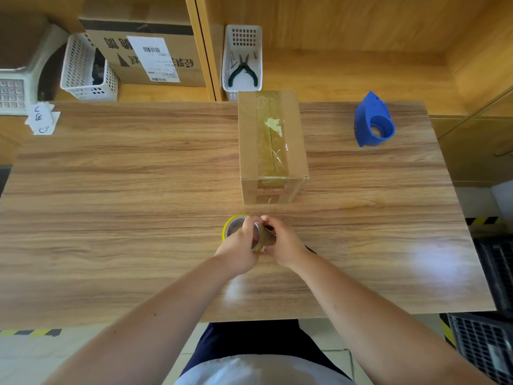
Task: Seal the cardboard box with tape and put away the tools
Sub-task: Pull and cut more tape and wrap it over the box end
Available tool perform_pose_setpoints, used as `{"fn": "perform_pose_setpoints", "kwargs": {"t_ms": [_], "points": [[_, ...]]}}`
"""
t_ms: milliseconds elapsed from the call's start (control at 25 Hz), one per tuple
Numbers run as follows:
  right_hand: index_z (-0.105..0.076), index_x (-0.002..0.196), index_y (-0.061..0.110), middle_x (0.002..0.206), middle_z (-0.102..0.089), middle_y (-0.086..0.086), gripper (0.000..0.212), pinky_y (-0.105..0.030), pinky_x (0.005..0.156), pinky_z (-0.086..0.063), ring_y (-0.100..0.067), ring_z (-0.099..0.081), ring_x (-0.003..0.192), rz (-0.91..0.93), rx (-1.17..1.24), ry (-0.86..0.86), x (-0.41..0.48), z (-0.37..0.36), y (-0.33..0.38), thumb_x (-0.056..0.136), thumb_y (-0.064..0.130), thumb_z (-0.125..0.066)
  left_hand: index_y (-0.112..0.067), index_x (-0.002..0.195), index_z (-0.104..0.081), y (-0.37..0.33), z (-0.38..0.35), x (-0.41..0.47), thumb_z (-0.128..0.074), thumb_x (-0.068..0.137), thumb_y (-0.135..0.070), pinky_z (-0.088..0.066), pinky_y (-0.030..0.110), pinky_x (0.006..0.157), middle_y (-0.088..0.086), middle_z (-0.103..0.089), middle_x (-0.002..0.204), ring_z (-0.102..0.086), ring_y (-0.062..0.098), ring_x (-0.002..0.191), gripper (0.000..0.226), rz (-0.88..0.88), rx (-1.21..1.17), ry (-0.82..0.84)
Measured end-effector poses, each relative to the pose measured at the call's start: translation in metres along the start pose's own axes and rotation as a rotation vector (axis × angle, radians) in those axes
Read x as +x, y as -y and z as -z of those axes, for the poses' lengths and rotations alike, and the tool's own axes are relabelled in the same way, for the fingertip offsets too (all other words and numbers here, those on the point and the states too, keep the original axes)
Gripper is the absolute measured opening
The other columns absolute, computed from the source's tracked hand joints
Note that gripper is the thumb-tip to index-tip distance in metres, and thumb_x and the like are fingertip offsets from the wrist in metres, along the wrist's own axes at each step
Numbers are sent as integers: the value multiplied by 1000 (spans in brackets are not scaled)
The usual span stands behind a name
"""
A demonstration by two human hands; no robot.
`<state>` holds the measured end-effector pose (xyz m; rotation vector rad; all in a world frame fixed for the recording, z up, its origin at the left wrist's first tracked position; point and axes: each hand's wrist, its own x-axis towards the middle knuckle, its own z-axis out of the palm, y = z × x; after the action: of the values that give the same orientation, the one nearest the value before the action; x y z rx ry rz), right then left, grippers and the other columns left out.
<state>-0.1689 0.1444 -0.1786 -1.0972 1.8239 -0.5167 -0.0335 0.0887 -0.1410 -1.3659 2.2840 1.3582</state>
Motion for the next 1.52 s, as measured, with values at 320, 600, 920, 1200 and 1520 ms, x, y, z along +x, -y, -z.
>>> {"fn": "perform_pose_setpoints", "kwargs": {"t_ms": [320, 600, 920, 1200, 1520], "points": [[-62, 118, 20, 111, -63, 9, 39, -4, 81, -39, -9, -56, 107, 84, 205, -95, -12, 28, 8, 83, 3, -70, -36, 122, -38, -16, 16, -3, -64, 75, 3, -48, 25, 56, 2, -62, 97, -58, 10, 71, 67, 96, -492, -100], [-64, 92, 21, 100, -69, 10, 21, -19, 79, -48, -6, -65, 92, 140, 252, -193, -18, 34, 13, 84, 2, -69, -30, 136, -41, -20, 14, 2, -72, 67, 9, -53, 32, 67, 11, -59, 107, -57, 16, 76, 86, 128, -653, -71], [-68, 78, 9, 86, -61, 3, 8, -15, 71, -41, -5, -58, 78, 259, 96, -249, -6, 47, 20, 82, 2, -69, -39, 148, -31, -20, 21, 7, -91, 55, -42, -41, 38, 102, 3, -36, 137, -34, 27, 130, 111, 51, -16, -34], [-67, 80, 10, 85, -61, 6, 6, -32, 78, -48, -15, -58, 85, 376, -59, -275, -13, 75, 44, 86, 7, -66, -25, 134, -40, -29, 32, 4, -81, 49, -59, -42, 36, 99, -4, -50, 129, -41, 16, 121, 100, -65, -40, -32], [-65, 84, 8, 89, -62, 3, 9, -32, 72, -47, -17, -59, 81, 543, -217, -216, -32, 103, 96, 91, 7, -59, -15, 96, -62, -16, 28, 6, -53, 56, -78, -50, 53, 93, 9, -66, 86, -61, 26, 76, 75, 267, -346, 182]]}}
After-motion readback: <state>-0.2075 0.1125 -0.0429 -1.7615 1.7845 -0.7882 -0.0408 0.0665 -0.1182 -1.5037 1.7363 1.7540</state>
